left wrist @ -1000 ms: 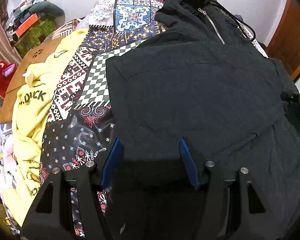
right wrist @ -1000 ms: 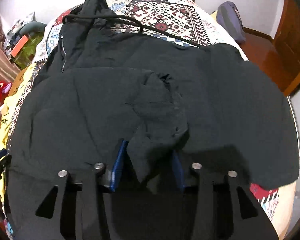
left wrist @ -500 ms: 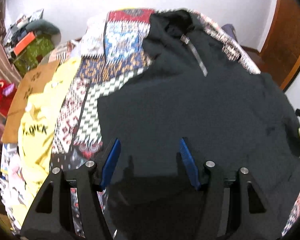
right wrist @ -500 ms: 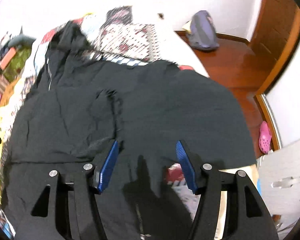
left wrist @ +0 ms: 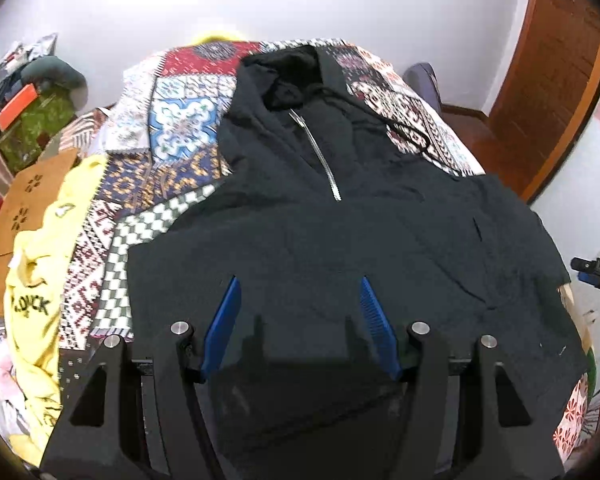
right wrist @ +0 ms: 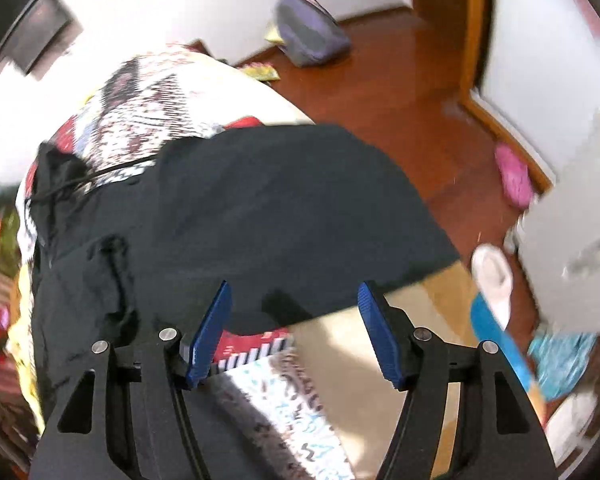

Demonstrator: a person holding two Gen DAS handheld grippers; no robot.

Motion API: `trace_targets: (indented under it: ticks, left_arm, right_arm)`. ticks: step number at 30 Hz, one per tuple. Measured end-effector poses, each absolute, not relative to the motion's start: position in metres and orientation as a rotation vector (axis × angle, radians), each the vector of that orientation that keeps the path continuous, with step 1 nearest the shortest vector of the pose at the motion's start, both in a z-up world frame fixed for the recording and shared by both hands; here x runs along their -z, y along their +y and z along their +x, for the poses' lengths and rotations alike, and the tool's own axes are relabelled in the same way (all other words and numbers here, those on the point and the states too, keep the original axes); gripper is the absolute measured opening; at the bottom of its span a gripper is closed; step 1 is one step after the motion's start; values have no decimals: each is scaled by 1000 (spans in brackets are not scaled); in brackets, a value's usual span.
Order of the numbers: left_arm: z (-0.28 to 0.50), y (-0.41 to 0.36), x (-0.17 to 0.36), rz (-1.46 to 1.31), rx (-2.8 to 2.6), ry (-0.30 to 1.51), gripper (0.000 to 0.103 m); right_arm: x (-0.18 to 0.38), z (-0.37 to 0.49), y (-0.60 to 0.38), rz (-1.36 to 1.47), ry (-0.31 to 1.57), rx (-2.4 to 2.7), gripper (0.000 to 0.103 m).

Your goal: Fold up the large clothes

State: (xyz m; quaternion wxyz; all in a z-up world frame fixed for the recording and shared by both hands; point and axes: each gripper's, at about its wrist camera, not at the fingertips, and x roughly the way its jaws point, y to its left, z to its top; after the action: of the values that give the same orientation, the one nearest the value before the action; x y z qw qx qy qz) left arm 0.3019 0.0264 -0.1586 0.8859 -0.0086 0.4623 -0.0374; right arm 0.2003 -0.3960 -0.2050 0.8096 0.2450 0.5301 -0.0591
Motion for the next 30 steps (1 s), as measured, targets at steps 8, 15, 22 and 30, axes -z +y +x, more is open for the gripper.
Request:
trace_targets:
  ticks: [8, 15, 22, 30]
  left_arm:
    - [305, 24, 185, -19, 80, 1023, 61]
    - [304, 36, 195, -74, 66, 1053, 61]
    - [294, 42, 194, -79, 70, 1043, 61]
    - [291, 47, 198, -94, 72, 1055, 61]
  right_arm:
    - [243, 207, -428, 827, 1128, 132, 65]
    - [249, 227, -434, 871, 1112, 180, 65]
    - [244, 217, -426, 837, 1120, 224, 68]
    - [248, 196, -431, 883, 1101, 195, 65]
